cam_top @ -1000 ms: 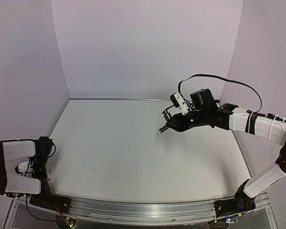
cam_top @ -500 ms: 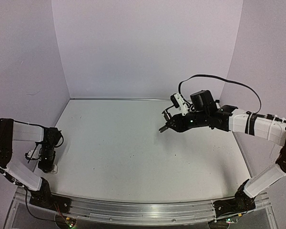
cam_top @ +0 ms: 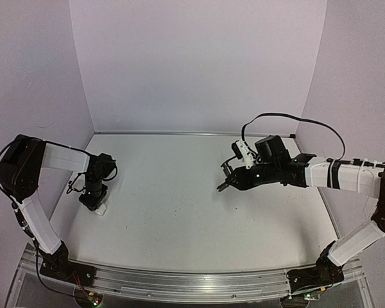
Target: Install the water faucets
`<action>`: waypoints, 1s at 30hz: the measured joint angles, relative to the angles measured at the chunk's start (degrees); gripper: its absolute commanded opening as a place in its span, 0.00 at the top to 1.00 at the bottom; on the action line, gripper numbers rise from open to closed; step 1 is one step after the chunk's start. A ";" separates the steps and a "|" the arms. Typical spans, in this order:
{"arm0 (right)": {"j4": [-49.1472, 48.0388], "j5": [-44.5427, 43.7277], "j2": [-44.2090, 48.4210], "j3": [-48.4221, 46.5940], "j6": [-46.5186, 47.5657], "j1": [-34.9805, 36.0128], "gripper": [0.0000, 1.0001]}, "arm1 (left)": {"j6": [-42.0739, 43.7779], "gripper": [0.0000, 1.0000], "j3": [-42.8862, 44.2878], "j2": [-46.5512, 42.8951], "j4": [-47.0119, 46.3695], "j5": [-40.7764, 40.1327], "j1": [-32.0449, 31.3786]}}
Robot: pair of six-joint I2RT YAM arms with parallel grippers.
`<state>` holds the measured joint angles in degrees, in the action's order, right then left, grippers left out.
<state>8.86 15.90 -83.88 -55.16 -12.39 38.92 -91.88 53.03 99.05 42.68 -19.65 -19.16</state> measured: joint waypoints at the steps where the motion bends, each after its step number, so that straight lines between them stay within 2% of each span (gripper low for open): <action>1: -0.02 0.00 0.00 0.00 -0.12 0.02 1.00 | 0.59 0.63 1.97 1.51 0.08 0.14 -1.51; 5: -0.01 -0.09 0.00 0.00 -0.70 0.23 1.00 | 5.37 0.61 9.10 6.73 -0.33 0.28 -7.06; 8: 0.04 -0.14 0.00 0.00 -1.00 0.28 1.00 | 15.64 0.63 14.30 10.50 -2.62 1.26 -10.77; 10: 0.05 -0.17 0.00 0.00 -1.10 0.28 1.00 | 23.69 0.61 16.51 12.05 -4.37 3.07 -12.11; 11: 0.06 -0.17 0.00 0.00 -1.16 0.28 1.00 | 28.13 0.58 17.27 12.54 -5.21 4.30 -12.44; 16: 0.07 -0.38 0.00 0.00 -1.17 0.28 1.00 | 45.60 0.27 17.10 12.27 -11.99 11.11 -12.54; 21: 0.66 -3.02 0.00 -0.02 -1.22 0.34 0.97 | 57.74 0.10 13.22 9.14 -18.65 17.94 -13.02; 25: 1.94 -6.29 0.01 -0.02 -1.22 0.37 0.87 | 62.81 0.01 11.06 5.09 -20.07 20.05 -13.30; 30: 3.12 -9.68 0.75 -0.02 -1.40 0.37 0.91 | 63.72 0.00 8.35 -0.88 -21.61 20.97 -13.49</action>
<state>11.99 6.22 -83.12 -55.18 -13.79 39.29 -28.16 61.38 98.17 21.07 1.32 -32.65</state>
